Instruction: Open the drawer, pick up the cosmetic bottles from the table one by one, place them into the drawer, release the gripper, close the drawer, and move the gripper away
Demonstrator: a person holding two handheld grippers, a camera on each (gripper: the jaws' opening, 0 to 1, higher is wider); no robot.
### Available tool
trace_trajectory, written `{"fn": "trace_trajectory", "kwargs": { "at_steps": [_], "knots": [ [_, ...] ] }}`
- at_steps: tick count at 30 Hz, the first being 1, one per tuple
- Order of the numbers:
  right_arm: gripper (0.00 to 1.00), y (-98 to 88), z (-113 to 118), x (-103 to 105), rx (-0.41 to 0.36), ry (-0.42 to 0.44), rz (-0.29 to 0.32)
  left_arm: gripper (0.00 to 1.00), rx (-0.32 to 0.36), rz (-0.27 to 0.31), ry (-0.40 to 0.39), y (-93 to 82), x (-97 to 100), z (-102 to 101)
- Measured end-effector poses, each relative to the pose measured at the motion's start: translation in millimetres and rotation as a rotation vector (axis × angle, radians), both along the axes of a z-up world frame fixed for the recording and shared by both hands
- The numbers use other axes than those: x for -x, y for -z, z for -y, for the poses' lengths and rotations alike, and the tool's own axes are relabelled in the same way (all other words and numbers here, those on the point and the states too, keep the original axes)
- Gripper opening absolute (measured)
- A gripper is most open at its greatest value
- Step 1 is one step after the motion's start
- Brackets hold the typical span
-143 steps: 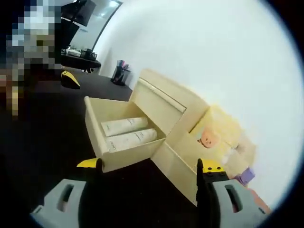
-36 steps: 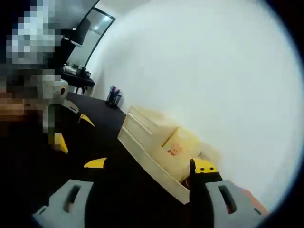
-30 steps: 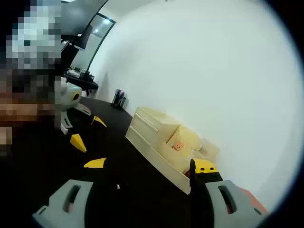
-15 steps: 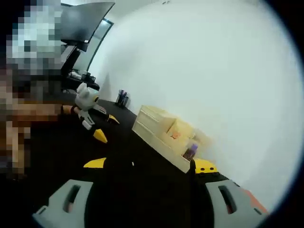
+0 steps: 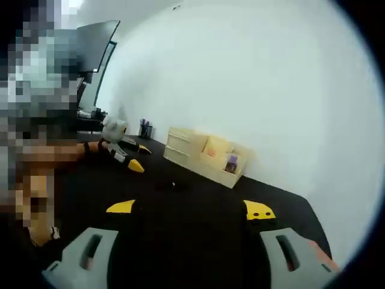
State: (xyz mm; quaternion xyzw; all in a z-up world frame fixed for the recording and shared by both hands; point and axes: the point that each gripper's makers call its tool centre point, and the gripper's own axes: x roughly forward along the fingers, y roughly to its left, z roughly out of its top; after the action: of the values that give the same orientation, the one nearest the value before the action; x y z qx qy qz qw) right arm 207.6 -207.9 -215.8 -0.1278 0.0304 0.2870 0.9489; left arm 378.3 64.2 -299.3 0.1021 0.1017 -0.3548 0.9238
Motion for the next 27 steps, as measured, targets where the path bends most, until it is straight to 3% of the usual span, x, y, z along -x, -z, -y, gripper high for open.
{"fn": "trace_trajectory", "kwargs": {
  "at_steps": [7, 12, 15, 21, 27],
  "knots": [
    [0.62, 13.6, 24, 5, -0.076, 0.050, -0.016, 0.74, -0.037, 0.005, 0.005, 2.4, 2.2, 5],
    [0.61, 27.0, 25, -11, -0.152, 0.064, -0.026, 0.74, -0.041, 0.021, 0.015, -3.2, 5.7, 13],
    [0.61, 27.6, 23, -24, -0.184, 0.086, -0.001, 0.73, -0.047, 0.044, 0.011, -6.9, 6.5, 19],
    [0.60, 29.1, 15, -42, -0.191, 0.099, 0.028, 0.74, -0.033, 0.018, 0.014, -0.2, 6.2, 34],
    [0.60, 44.7, 15, -59, -0.162, 0.102, 0.003, 0.75, -0.054, -0.022, 0.017, 10.6, 6.5, 37]
  ]
}}
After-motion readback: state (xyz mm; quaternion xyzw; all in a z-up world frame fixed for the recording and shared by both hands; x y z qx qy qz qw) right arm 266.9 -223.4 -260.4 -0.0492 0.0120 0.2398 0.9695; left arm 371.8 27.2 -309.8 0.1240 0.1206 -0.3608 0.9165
